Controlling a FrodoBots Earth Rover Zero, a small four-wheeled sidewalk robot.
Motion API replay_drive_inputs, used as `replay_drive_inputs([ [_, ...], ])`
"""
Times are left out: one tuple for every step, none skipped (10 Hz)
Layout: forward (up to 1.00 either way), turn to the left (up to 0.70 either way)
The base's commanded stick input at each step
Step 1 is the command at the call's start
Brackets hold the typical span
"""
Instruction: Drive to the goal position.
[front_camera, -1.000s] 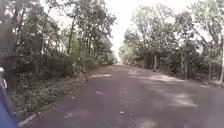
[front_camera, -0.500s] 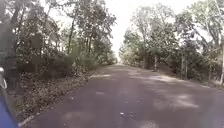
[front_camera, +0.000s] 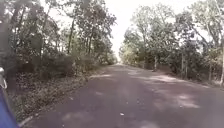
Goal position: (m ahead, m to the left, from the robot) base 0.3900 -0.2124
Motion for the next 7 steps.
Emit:
replay_drive_inputs([
  [0.06,-0.03],
  [0.06,-0.03],
  [0.06,-0.03],
  [0.06,-0.03],
  [0.05,-0.03],
  [0.05,-0.03],
  [0.05,-0.03],
])
